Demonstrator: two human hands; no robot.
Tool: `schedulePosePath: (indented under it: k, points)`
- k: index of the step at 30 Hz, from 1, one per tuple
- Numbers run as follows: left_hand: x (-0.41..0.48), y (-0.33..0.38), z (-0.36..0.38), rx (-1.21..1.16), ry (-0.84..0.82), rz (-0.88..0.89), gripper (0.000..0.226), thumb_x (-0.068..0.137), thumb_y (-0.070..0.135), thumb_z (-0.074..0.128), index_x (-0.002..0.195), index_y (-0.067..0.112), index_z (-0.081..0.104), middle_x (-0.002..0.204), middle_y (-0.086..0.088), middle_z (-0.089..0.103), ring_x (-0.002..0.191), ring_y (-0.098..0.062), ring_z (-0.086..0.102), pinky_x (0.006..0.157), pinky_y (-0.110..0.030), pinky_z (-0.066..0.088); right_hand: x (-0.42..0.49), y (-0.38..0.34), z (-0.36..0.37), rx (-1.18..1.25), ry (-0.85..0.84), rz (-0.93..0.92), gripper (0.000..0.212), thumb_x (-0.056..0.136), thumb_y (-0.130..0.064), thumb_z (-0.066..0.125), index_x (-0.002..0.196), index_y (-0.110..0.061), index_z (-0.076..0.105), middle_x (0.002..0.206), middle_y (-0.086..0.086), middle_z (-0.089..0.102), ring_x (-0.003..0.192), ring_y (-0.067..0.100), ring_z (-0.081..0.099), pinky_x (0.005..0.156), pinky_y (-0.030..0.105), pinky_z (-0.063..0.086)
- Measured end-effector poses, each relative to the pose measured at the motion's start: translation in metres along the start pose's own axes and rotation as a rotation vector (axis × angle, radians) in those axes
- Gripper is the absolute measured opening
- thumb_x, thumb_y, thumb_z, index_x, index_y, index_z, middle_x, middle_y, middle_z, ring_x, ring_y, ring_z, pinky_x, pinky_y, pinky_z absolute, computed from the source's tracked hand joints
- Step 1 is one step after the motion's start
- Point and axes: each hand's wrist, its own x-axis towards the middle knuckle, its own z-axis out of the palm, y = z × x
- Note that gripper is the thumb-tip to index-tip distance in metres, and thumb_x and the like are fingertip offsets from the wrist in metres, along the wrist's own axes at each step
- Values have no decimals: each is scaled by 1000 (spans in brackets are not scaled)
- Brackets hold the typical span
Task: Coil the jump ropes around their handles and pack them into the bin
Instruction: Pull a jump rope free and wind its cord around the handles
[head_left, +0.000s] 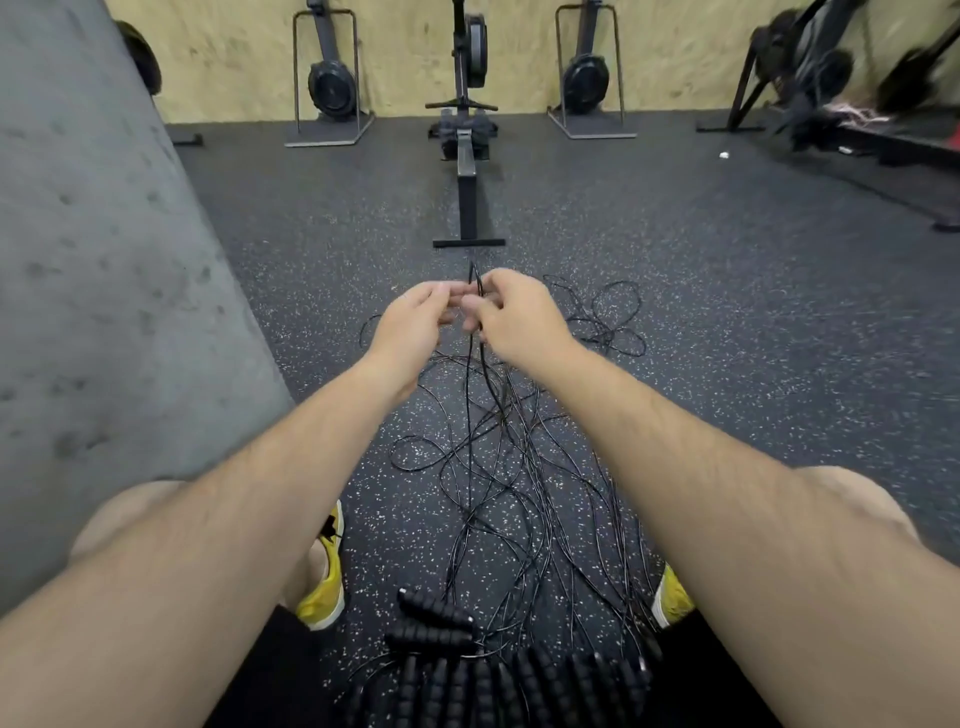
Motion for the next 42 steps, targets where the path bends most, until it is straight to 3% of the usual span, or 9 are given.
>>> schedulePosePath:
  k: [5, 9, 16, 19, 25, 30, 36, 39, 42]
  points:
    - [15, -30, -4, 235, 122, -145, 76, 93, 33, 67, 155, 32, 22, 157, -5, 24, 136, -24, 40, 114, -46, 36, 4, -18, -20, 65, 5, -97, 11, 97, -15, 54, 94, -19, 64, 72, -4, 71, 59, 1, 58, 80, 39, 57]
    - [36, -32, -12, 329, 122, -33, 93, 94, 47, 62, 158, 41, -6, 168, 0, 7, 153, -27, 15, 122, -57, 16, -2, -20, -28, 78, 18, -136, 13, 98, -15, 54, 96, -21, 65, 70, -7, 70, 60, 1, 57, 77, 34, 55]
    - [62, -2, -15, 380, -28, 81, 54, 100, 55, 42, 150, 47, 25, 156, 7, 43, 142, -21, 41, 117, -52, 28, -7, 0, -27, 97, 39, -122, 16, 98, -17, 56, 102, -21, 71, 69, -8, 69, 63, 9, 59, 74, 41, 57]
    - [60, 9, -10, 399, -49, 67, 31, 108, 38, 37, 120, 22, 61, 120, -4, 69, 112, -26, 65, 87, -33, 46, -7, 5, -22, 128, 61, -97, 16, 98, -18, 57, 100, -25, 71, 70, -8, 69, 62, 8, 59, 71, 38, 56]
    - [59, 41, 0, 225, -121, 64, 35, 111, 28, 30, 101, 7, 57, 93, -14, 74, 66, -21, 69, 61, -26, 52, -4, 18, -6, 121, 63, -4, 12, 94, -15, 61, 94, -9, 71, 76, 10, 72, 59, 17, 63, 70, 47, 59]
    - [53, 67, 8, 133, -202, 58, 34, 111, 27, 32, 97, 9, 57, 92, -16, 72, 75, -25, 69, 71, -36, 56, 11, 17, 18, 134, -29, 88, 21, 92, -13, 64, 77, -27, 60, 61, -11, 62, 62, 20, 68, 71, 52, 59]
    - [41, 49, -4, 32, -176, 56, 27, 93, 20, 58, 120, 17, 53, 115, -5, 67, 103, -19, 67, 85, -35, 53, 29, 0, -6, 187, 18, 98, 15, 97, -21, 61, 83, -18, 67, 72, 5, 67, 60, 20, 69, 58, 37, 60]
    - [36, 4, 13, 55, -358, -154, 20, 90, 45, 59, 101, 29, 64, 99, 14, 74, 101, -16, 67, 107, -45, 46, 43, -13, -28, 353, 20, 153, 19, 98, -18, 61, 85, -8, 70, 64, 4, 61, 48, 16, 59, 53, 33, 57]
    - [10, -8, 23, 298, -472, -93, 47, 99, 65, 35, 122, 32, 60, 118, 20, 69, 112, -5, 64, 102, -32, 44, 56, -17, -42, 508, 13, 237, 20, 99, -17, 59, 87, -4, 68, 66, 5, 55, 46, 10, 50, 49, 26, 53]
